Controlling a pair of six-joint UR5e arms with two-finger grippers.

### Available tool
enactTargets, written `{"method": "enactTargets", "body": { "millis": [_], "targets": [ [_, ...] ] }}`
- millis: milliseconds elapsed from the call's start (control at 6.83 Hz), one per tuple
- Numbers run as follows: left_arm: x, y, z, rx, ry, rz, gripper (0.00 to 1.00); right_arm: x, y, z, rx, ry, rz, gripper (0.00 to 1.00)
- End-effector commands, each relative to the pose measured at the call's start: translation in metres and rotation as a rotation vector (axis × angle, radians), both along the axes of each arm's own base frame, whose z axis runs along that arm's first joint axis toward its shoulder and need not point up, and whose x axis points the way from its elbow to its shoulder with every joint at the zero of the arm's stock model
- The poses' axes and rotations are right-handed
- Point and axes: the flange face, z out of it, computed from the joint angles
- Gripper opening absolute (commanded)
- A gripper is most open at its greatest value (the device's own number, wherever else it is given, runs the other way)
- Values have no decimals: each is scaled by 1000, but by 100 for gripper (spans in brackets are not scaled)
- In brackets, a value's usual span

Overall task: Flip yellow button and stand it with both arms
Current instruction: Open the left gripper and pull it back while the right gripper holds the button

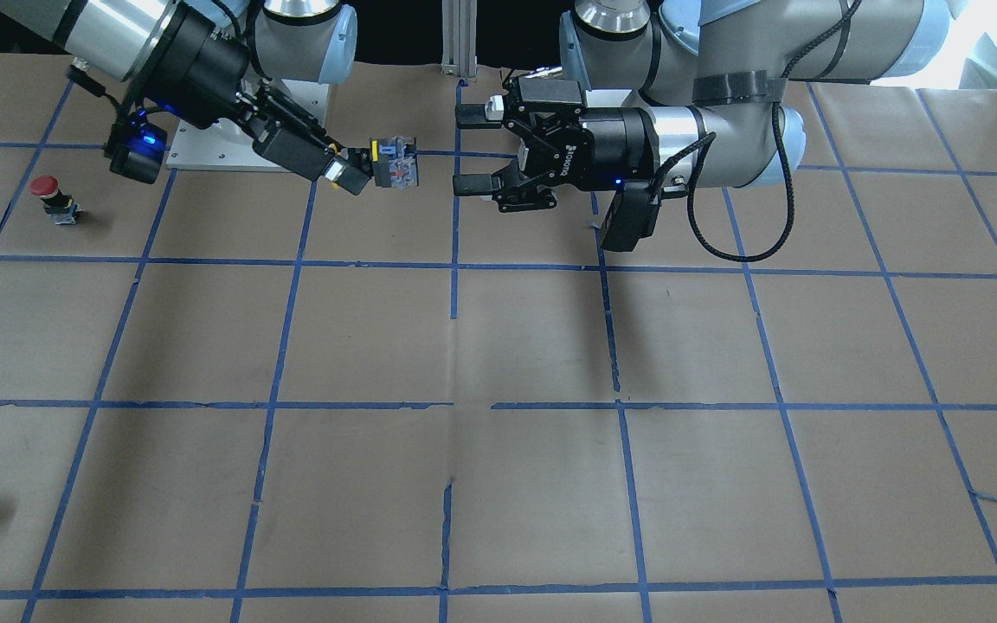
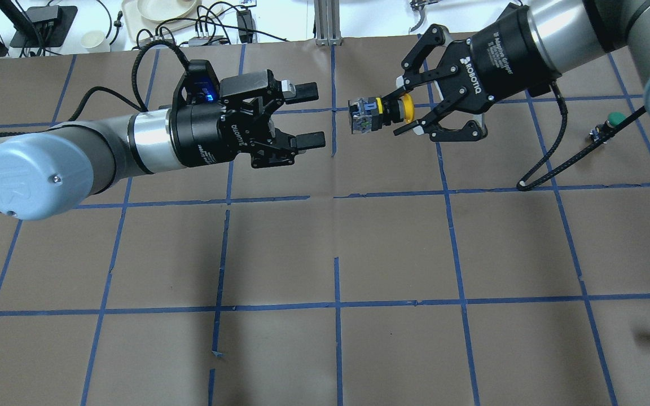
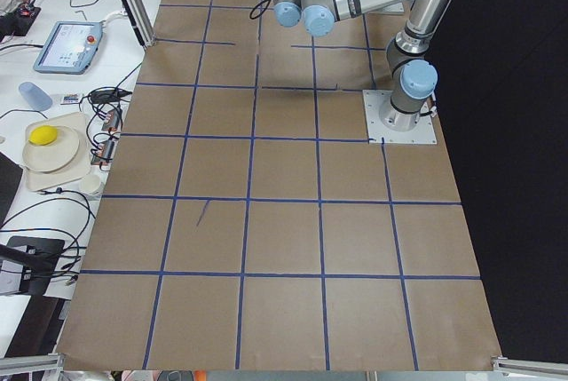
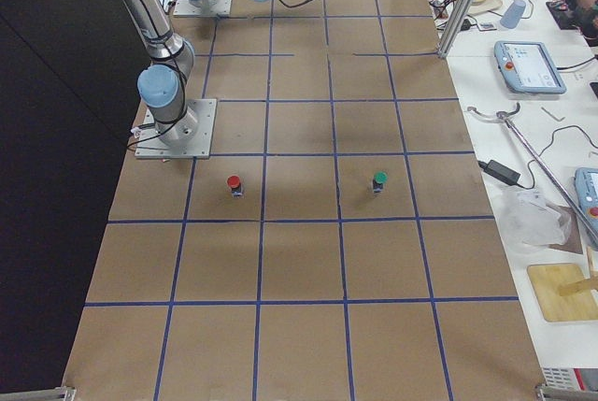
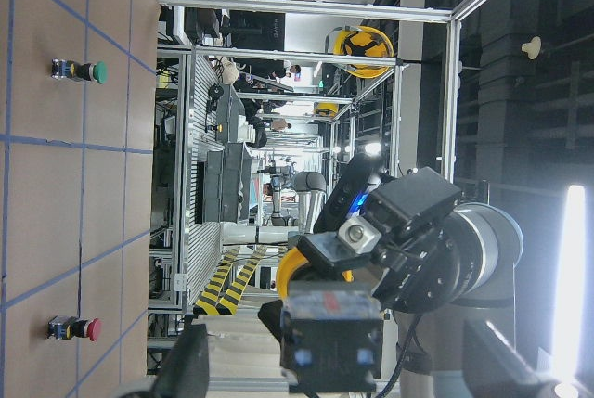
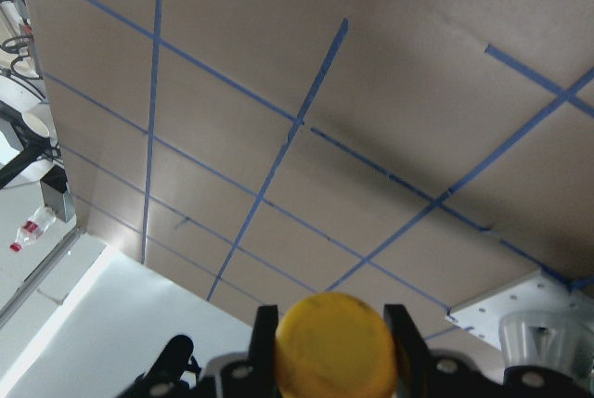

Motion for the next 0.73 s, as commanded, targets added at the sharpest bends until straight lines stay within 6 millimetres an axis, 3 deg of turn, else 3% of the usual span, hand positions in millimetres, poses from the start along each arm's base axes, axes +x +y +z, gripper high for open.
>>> {"method": "enactTargets", "body": {
  "millis": [0,293,585],
  "targets": [
    [35,-19,-2,43,-51,17,95,-47,-6,-9,-64,139,37,33],
    [58,-27,5,88,-132,-9,95,-85,-5,-42,-154,399,312,33],
    [69,-45,-1,85,-285,-72,95,-147,4,-87,-277,389,525,33]
  ]
}}
